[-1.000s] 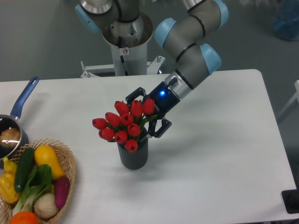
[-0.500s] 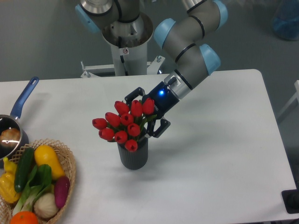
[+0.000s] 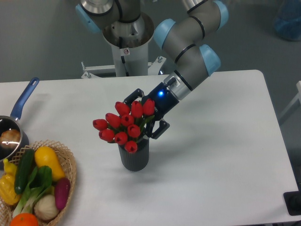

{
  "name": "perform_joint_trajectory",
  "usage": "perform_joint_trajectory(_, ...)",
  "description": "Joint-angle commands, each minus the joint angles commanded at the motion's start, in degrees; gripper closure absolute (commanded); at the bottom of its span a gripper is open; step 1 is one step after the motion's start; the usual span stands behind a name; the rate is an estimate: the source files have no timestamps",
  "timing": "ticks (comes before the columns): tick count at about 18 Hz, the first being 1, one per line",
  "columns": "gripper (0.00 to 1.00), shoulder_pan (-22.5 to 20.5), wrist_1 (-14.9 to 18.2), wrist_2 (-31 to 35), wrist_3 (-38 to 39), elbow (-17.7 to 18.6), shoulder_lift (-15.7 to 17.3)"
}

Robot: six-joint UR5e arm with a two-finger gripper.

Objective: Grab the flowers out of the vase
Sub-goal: 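Tilt the gripped tulips and begin lifting them from the vase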

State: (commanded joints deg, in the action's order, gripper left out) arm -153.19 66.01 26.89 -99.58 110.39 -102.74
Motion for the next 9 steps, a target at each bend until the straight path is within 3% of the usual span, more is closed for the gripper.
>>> perform_joint_trajectory(9, 0.36, -0.35, 0.26, -1.32, 0.61, 0.0, 0.0)
